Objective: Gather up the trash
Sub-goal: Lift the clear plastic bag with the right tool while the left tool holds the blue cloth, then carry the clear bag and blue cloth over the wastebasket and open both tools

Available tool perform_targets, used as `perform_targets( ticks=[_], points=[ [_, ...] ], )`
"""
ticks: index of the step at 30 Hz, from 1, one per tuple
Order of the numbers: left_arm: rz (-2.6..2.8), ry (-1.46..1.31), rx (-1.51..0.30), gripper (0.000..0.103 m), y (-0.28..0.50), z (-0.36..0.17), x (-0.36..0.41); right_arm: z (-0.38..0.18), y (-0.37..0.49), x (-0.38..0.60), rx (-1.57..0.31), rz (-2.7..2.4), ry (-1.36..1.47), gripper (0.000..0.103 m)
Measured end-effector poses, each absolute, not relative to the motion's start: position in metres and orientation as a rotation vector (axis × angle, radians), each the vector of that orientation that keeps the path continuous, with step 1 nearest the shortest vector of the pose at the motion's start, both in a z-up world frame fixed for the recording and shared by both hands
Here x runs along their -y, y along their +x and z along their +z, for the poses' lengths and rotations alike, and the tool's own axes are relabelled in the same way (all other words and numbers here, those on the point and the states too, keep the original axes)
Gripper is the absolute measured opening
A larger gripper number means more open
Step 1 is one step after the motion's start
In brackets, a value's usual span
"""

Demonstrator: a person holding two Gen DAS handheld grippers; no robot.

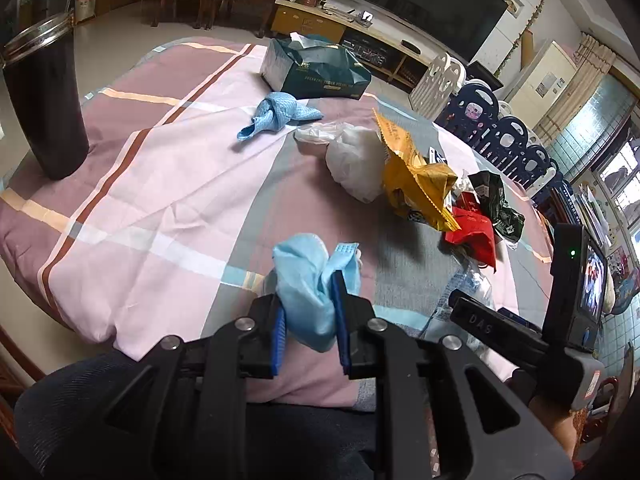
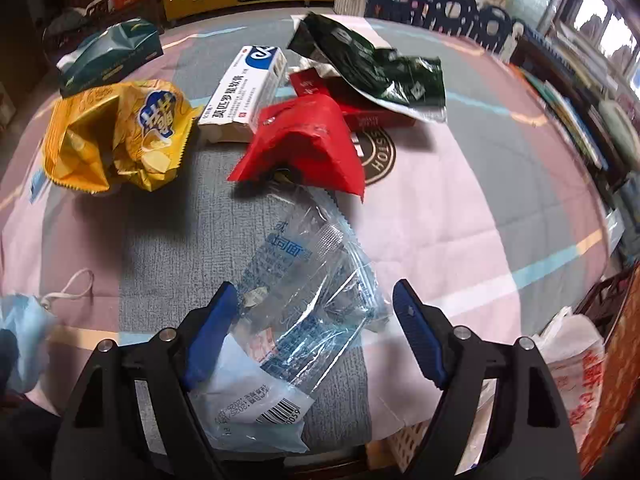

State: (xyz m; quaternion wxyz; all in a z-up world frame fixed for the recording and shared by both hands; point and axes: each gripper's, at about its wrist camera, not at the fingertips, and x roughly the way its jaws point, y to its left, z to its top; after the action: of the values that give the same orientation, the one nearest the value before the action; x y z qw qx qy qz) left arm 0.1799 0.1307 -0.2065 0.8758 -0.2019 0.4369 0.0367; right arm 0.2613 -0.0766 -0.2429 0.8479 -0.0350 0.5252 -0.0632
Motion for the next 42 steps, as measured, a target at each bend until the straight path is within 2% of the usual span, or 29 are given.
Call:
perform_targets(
  ticks=[2,4,6,10,12,13,14,16,20,25,29,30,32,33,35,36,37,42],
  points=[
    [0.076,-0.424,-0.916,0.021,0.181,-0.208,-0.131,-0.242,0.259,0.069,-1.087,-0.110,-0.123,0.050],
    [0.078,-0.427,-0.920,0.021,0.181,-0.209,-0.131,-0.239,0.256,0.066,-1.078,-0.063,-0.132,0.040],
    [0.081,-0.430,-0.923,0.021,0.182,-0.210,-0.132,-0.236,0.252,0.064,-1.070,-0.023,-0.152,0.037],
    [0.082,-0.440,-0.936,0.021,0.183,-0.214,-0.133,-0.228,0.243,0.065,-1.042,0.069,-0.198,0.036],
    [0.075,-0.453,-0.948,0.022,0.184,-0.217,-0.133,-0.225,0.239,0.068,-1.045,0.097,-0.207,0.041],
    [0.072,-0.457,-0.951,0.022,0.184,-0.218,-0.133,-0.224,0.236,0.072,-1.042,0.084,-0.205,0.049],
    [0.068,-0.462,-0.955,0.022,0.184,-0.219,-0.133,-0.223,0.234,0.075,-1.039,0.068,-0.196,0.062],
    [0.064,-0.471,-0.961,0.022,0.185,-0.221,-0.134,-0.223,0.232,0.084,-1.040,0.036,-0.150,0.076],
    [0.062,-0.494,-0.970,0.030,0.185,-0.224,-0.136,-0.232,0.230,0.090,-1.104,0.024,-0.072,0.078],
    [0.059,-0.543,-0.981,0.048,0.185,-0.229,-0.141,-0.241,0.224,0.081,-1.128,0.009,-0.096,0.078],
    [0.036,-0.519,-1.009,0.052,0.189,-0.231,-0.135,-0.243,0.220,0.072,-1.110,0.000,-0.164,0.077],
    [0.031,-0.508,-1.013,0.053,0.189,-0.231,-0.132,-0.242,0.219,0.070,-1.104,0.002,-0.177,0.077],
    [0.024,-0.488,-1.020,0.052,0.190,-0.232,-0.129,-0.242,0.217,0.066,-1.095,0.004,-0.206,0.055],
    [0.020,-0.479,-1.027,0.050,0.191,-0.232,-0.127,-0.242,0.216,0.065,-1.090,0.003,-0.219,0.052],
    [0.009,-0.474,-1.043,0.037,0.192,-0.235,-0.126,-0.239,0.215,0.066,-1.077,0.008,-0.220,0.041],
    [-0.002,-0.472,-1.054,0.028,0.193,-0.237,-0.125,-0.238,0.215,0.067,-1.075,0.010,-0.215,0.039],
    [-0.008,-0.471,-1.057,0.025,0.193,-0.238,-0.124,-0.235,0.215,0.068,-1.071,0.011,-0.209,0.036],
    [-0.018,-0.437,-1.032,0.020,0.192,-0.233,-0.119,-0.217,0.212,0.081,-1.029,0.005,-0.167,0.033]
  ],
)
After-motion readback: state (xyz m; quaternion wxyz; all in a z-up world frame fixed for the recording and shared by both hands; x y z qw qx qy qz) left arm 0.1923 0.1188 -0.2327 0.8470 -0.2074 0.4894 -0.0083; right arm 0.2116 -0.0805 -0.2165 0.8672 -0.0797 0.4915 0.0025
